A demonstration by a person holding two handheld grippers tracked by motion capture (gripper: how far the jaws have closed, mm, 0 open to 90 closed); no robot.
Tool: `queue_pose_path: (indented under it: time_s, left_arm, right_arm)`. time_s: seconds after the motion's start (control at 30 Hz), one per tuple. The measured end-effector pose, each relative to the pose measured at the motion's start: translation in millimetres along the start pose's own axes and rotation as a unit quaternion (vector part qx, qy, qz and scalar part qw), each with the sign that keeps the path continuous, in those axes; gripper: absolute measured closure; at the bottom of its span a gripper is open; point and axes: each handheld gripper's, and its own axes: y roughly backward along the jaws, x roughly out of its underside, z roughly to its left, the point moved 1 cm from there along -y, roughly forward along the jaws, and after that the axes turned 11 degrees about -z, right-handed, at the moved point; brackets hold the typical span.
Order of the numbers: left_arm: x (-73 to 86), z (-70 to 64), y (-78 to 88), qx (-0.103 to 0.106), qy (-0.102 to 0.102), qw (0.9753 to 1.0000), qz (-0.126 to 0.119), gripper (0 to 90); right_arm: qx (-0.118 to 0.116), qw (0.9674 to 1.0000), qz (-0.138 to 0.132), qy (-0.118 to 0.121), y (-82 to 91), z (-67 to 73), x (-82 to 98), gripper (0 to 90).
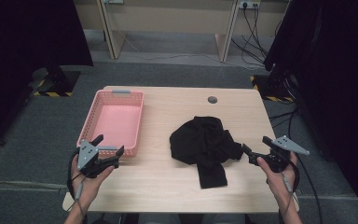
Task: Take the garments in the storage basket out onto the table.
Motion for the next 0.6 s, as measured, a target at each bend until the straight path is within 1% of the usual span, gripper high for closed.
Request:
queue_pose_path:
  time_s: [0.13,0.6]
  left_arm:
    - [2.8,2.7,5.1,-0.004,0.0,1.0,0.003,11.4]
    - [13.1,10.8,21.9,-0.022,0.012,0.9997,-0.001,11.4]
  right_arm:
    - [0.004,1.0,-0.005,-0.002,3.3,-2.2,0.5,4.9]
    - [0.015,0.9998,-0.013,-0.009,13.8,-11.1,6.1,4.9]
